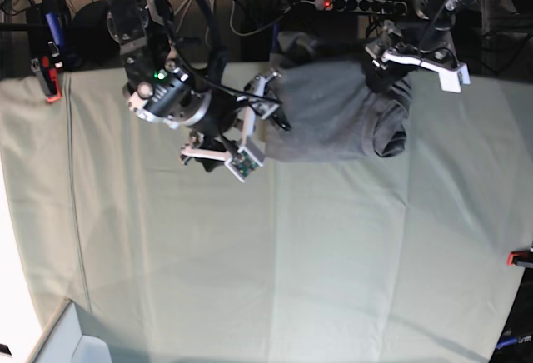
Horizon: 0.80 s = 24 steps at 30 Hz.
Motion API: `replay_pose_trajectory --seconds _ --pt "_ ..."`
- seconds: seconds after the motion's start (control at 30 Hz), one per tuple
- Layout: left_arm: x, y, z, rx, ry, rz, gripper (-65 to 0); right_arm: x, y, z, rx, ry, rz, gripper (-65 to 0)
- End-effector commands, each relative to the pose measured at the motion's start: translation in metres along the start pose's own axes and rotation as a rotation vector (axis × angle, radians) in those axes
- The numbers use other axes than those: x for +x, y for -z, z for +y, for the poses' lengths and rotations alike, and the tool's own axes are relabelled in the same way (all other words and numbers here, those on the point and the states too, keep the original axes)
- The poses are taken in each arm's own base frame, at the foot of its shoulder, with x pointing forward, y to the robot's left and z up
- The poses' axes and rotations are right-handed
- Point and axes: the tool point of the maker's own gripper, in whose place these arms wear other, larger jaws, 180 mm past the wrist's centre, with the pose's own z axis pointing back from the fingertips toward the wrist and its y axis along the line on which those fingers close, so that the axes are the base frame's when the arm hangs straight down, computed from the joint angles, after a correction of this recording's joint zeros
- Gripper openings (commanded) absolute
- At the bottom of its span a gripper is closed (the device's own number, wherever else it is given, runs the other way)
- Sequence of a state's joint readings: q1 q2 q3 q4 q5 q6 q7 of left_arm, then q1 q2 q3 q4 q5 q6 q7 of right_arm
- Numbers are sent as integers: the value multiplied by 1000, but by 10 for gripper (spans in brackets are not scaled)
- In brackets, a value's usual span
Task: Layout the t-shirt on the table in an organized manner, then fold the t-shirt properly
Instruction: 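Grasp the folded bundle with both grippers and tuck its edges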
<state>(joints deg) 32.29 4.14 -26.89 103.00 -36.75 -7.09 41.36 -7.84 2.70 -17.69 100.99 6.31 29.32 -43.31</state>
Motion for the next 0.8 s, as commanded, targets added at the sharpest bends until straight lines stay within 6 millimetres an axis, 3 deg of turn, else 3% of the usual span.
replay_pose_trajectory --seconds 0.0,0.1,0.3,0.43,0.57,0.77 --pt "8 -8 -6 -22 -5 -35 -158 16 -2 3 16 -16 -56 -209" --pt "14 -19 -14 -68 -44 -56 -152 16 -2 3 16 -16 -56 -209" --pt "53 -38 4 -59 -109 -174 -152 17 -2 2 14 -18 -58 -209" --pt "71 -13 8 -75 -120 -183 -153 18 -2 3 15 -16 -60 -209" --pt "64 19 9 -90 -133 -113 -153 19 -2 3 17 -16 -62 -209" --pt "30 54 11 -92 -134 28 -152 17 -2 2 14 -18 -58 -209"
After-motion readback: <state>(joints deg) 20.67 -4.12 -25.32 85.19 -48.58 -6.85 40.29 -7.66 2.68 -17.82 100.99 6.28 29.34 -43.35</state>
